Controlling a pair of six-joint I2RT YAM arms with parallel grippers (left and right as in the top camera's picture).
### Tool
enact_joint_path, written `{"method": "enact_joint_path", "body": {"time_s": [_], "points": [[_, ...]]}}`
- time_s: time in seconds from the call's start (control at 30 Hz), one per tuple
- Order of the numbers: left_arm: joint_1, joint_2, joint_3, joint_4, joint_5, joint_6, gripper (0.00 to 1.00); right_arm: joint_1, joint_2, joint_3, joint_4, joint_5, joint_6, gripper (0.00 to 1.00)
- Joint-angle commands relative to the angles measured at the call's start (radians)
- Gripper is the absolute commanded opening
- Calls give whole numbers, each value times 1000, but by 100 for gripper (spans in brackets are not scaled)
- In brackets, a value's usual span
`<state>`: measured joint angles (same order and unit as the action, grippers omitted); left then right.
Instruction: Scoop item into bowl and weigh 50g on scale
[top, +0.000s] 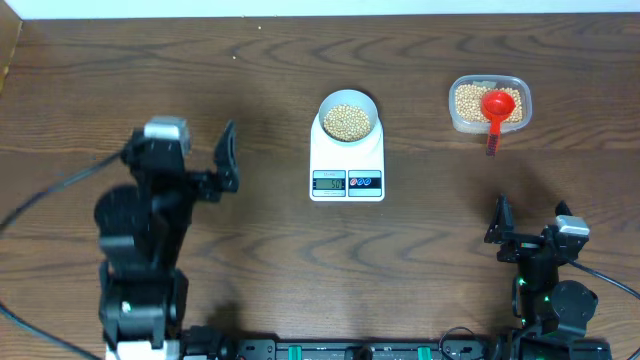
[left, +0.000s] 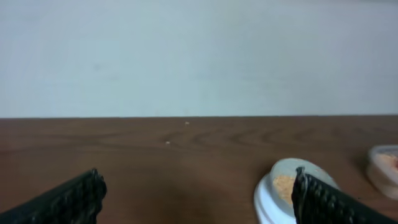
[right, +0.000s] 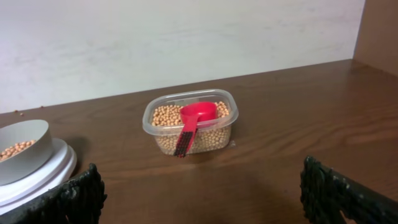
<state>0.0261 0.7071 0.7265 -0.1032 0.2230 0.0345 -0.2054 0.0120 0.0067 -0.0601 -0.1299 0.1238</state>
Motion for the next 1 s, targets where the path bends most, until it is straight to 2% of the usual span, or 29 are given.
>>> {"method": "enact_joint_path", "body": {"time_s": [0.0,0.23,0.37,0.57,0.73,0.97], "points": [[60,-115,-129,44,-7,15,98,3,-6,-1,-4,4,-6,99],[135,-296,-349,146,-10,93,98,3,-6,-1,-4,4,-6,99],[138,-411,-467,185,-64,96,98,3,-6,-1,-4,4,-6,99],[141,-567,-593,184,-162,96,98,3,-6,-2,-4,4,-6,99],[143,-672,-694,184,-187,92,98,3,-6,-2,-4,4,-6,99],[173,-706,-723,93,-187,58,98,3,-6,-1,-4,4,-6,99]]}}
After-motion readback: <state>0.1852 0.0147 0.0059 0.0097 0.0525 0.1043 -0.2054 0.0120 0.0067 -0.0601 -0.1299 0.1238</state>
